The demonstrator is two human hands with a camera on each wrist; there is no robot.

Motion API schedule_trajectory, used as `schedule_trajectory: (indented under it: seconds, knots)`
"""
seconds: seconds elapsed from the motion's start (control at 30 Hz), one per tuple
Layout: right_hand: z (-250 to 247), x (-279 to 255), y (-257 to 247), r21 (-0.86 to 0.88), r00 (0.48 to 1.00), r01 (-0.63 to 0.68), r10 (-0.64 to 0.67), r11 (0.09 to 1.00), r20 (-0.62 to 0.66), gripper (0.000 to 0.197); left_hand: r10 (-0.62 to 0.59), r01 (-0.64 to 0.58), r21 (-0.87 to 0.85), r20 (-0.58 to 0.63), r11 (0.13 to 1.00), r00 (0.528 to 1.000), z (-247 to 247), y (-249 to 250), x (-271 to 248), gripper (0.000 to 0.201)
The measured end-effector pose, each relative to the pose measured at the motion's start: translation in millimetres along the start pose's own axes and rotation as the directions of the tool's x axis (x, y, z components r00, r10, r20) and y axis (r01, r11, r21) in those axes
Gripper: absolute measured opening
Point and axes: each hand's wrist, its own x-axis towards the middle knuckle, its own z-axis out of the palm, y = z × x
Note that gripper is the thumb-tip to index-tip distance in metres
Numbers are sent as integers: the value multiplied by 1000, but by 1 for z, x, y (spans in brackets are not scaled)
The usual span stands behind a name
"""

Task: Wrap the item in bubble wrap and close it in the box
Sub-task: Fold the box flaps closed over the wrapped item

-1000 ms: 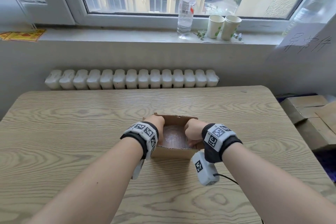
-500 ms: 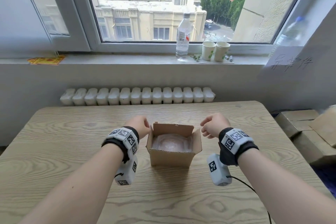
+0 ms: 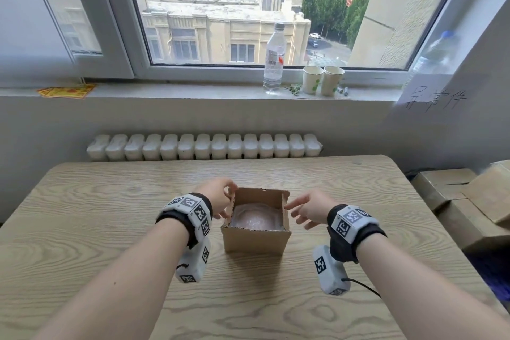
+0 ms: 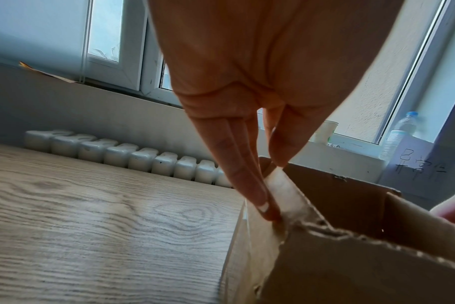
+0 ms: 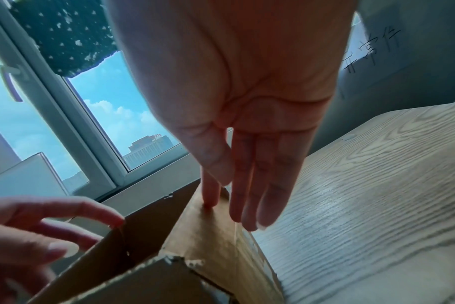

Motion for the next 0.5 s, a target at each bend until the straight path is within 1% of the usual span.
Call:
schedule_trajectory:
  seconds: [0.1,0.17,0.27,0.4,0.5]
  knots:
    - [5,3,-1,-57,998,11,-7,998,60,52,8,-8,-45,9,999,1000,3,-2,3,43]
    - [6,8,-1,-75,998,22,-18,997,62,53,4,-3,-66,2,998,1000,5,-2,4,42]
    - [7,14,0,-114,997,8,1,993,80,54,-2,1,-81,-12,997,1000,7,-4,6,38]
    - [16,23,3,-179,994,-15,35,984,105,61,-5,1,-79,-44,997,999,5,-13,9,29]
    - [20,28,6,-155,994,-31,47,987,100,62,-7,-1,-80,-93,997,996,3,-20,12,19]
